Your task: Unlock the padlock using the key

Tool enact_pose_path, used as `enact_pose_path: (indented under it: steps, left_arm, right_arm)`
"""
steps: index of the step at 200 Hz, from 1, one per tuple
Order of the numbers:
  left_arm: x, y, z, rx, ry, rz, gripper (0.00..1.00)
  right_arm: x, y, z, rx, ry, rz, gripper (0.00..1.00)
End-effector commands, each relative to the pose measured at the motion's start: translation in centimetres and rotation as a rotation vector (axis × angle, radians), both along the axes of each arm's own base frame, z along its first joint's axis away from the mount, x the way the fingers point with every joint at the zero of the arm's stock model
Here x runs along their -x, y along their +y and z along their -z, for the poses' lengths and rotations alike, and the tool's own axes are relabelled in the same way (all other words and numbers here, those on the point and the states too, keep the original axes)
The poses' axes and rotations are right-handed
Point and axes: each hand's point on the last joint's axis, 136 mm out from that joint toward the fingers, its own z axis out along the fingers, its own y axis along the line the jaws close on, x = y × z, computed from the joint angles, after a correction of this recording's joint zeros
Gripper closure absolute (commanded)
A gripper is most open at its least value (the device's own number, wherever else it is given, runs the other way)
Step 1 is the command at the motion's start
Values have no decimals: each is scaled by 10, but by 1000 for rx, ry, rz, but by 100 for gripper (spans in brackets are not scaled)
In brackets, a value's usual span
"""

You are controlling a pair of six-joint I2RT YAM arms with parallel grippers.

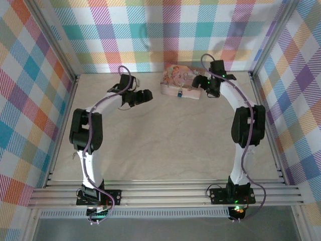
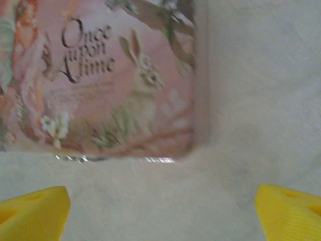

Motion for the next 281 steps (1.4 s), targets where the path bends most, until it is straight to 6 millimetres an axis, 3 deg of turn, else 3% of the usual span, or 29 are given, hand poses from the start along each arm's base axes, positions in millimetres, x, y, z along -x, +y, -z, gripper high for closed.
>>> enact_pose_path:
  steps: [1,30,59,102,156,183,231,281]
  left_arm:
    - [11,-20,4,17,76,47,21]
    - [12,-24,13,18,98,60,21]
    - [19,-21,19,-7,107,74,22]
    - [25,-14,28,-38,111,70,22]
    - [32,-11,24,-36,98,67,23]
    - [39,-5,15,-33,68,59,23]
    - [49,22,9,-25,61,21,23]
    - [54,45,-7,-23,33,23,23]
  right_arm:
    - [-9,2,5,33,57,14,5]
    - [-31,13,18,48,68,-7,5]
    - [-32,19,40,86,118,-35,5]
    - [3,24,79,144,195,-72,5]
    - [43,24,91,142,226,-112,7]
    - [71,33,102,118,275,-166,8]
    - [145,62,118,101,340,-319,9]
    - [217,82,114,77,389,-450,15]
